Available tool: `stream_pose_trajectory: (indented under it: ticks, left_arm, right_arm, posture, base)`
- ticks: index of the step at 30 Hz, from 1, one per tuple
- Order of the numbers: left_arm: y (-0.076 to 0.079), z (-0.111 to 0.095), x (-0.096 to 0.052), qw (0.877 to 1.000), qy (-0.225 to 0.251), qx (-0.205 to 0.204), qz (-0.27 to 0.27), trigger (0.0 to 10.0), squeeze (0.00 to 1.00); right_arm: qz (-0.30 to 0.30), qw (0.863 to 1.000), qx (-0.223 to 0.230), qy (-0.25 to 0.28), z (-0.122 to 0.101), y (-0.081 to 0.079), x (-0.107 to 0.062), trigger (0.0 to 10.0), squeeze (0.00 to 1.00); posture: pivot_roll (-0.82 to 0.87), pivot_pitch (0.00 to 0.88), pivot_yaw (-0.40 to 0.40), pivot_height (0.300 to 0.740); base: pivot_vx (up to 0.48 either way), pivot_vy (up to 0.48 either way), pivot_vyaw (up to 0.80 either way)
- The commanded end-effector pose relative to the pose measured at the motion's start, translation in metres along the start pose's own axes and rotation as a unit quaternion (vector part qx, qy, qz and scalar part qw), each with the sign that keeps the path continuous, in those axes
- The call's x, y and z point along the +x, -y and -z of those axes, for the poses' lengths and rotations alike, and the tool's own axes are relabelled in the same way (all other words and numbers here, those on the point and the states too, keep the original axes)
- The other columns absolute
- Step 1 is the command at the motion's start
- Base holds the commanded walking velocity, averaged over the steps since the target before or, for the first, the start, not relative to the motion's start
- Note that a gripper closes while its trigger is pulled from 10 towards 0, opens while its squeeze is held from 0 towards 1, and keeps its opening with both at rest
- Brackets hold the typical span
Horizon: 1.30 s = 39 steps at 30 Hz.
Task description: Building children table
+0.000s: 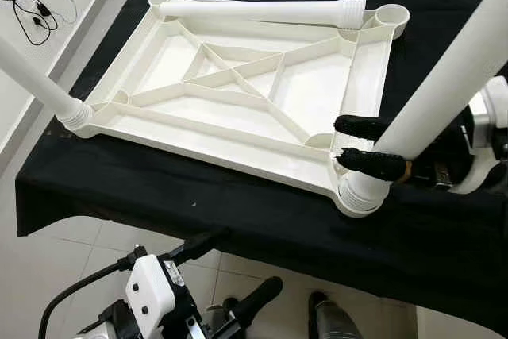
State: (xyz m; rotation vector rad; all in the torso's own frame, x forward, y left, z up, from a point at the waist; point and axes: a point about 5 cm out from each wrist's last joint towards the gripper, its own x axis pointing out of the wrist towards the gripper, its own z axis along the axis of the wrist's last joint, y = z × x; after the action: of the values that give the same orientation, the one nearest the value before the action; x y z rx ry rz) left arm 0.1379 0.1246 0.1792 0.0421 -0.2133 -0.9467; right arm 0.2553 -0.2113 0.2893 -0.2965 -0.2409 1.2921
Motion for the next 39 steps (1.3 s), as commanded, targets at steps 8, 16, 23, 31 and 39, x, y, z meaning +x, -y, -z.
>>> stream_pose_trajectory:
  ticks: [8,16,23,31,39]
  left_arm:
    - [0.0,0.006,-0.004,1.0,-0.015,-0.008,0.001,10.0,0.0]
    - [0.0,0.006,-0.003,1.0,-0.015,-0.006,0.0,10.0,0.0]
    - [-0.001,0.007,-0.003,1.0,-0.015,-0.007,0.001,10.0,0.0]
    - [-0.001,0.008,-0.002,1.0,-0.014,-0.007,0.001,10.0,0.0]
    - [-0.001,0.008,-0.002,1.0,-0.013,-0.007,0.001,10.0,0.0]
  right_arm:
    - [0.024,0.993,-0.045,-0.102,0.016,-0.003,0.012,10.0,0.0]
    - [0.016,0.991,-0.069,-0.109,0.012,-0.007,0.015,10.0,0.0]
    - [-0.01,0.988,-0.1,-0.119,0.007,-0.016,0.021,10.0,0.0]
    - [-0.009,0.981,-0.123,-0.149,0.005,-0.012,0.022,10.0,0.0]
    - [0.014,0.98,-0.127,-0.15,0.003,-0.003,0.024,10.0,0.0]
  posture:
    - [0.06,0.368,0.163,0.74]
    - [0.06,0.367,0.162,0.74]
    - [0.05,0.364,0.164,0.74]
    - [0.05,0.362,0.161,0.74]
    - [0.04,0.359,0.155,0.74]
  base:
    - [0.0,0.0,0.0]
    - [0.0,0.0,0.0]
    - [0.0,0.0,0.0]
    - [0.0,0.0,0.0]
    - [0.0,0.0,0.0]
